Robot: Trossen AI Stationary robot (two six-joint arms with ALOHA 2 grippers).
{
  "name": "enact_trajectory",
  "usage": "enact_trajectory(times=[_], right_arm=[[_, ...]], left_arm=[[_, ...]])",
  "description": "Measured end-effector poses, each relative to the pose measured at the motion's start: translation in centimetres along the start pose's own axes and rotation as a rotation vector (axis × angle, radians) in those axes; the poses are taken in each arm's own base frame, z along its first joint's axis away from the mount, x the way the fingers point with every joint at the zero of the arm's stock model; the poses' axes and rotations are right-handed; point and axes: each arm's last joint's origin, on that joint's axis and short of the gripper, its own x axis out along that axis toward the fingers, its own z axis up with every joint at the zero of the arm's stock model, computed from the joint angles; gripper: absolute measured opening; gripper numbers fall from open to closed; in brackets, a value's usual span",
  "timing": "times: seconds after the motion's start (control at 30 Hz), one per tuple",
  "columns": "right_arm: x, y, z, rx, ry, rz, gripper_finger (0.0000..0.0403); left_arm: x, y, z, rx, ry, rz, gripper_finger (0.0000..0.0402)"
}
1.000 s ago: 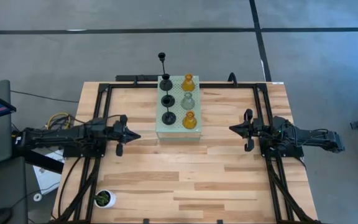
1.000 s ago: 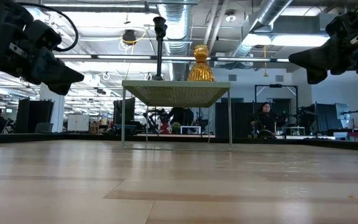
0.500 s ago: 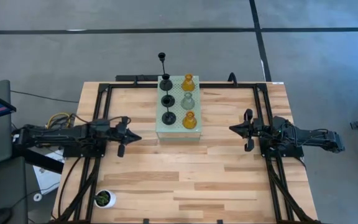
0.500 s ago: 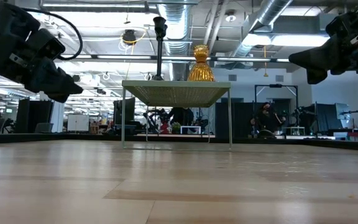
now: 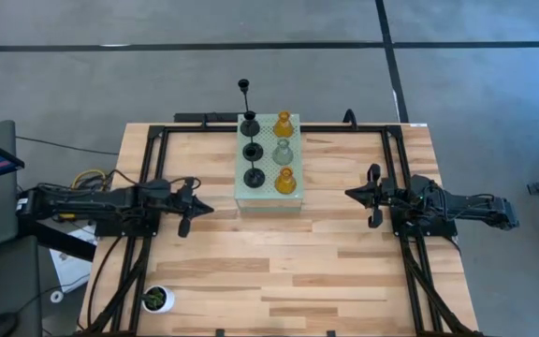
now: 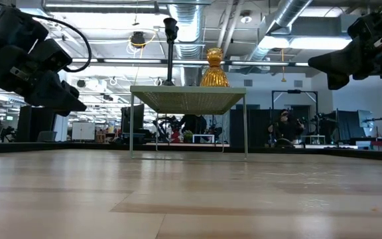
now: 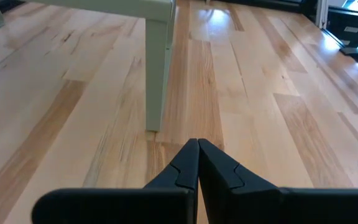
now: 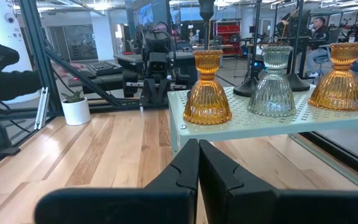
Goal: Pick & Place candle stick holders
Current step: Return to Home Position
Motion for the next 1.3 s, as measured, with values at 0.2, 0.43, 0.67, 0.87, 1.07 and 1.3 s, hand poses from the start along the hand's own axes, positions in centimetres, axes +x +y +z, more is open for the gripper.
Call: enact_trajectory(times=[0.2, 0.43, 0.67, 0.87, 1.07, 1.3], right_arm=[[0.0, 0.0, 0.0, 0.0, 0.0, 0.0, 0.0], [0.0, 0.0, 0.0, 0.0, 0.0, 0.0, 0.0], [0.0, 0.0, 0.0, 0.0, 0.0, 0.0, 0.0], [0.0, 0.0, 0.0, 0.0, 0.0, 0.0, 0.0], [0.0, 0.0, 0.0, 0.0, 0.0, 0.0, 0.0], [0.0, 0.0, 0.0, 0.0, 0.0, 0.0, 0.0]], left_arm=[[0.1, 0.02, -0.14, -0.002, 0.017, 0.001, 0.0008], [0.1, 0.02, -0.13, -0.002, 0.016, 0.001, 0.0008], [0.1, 0.02, -0.13, -0.002, 0.016, 0.001, 0.0008], [0.1, 0.02, -0.13, -0.002, 0.016, 0.001, 0.0008], [0.1, 0.02, -0.13, -0.002, 0.016, 0.0, 0.0008], [0.1, 0.02, -0.13, -0.002, 0.016, 0.001, 0.0008]])
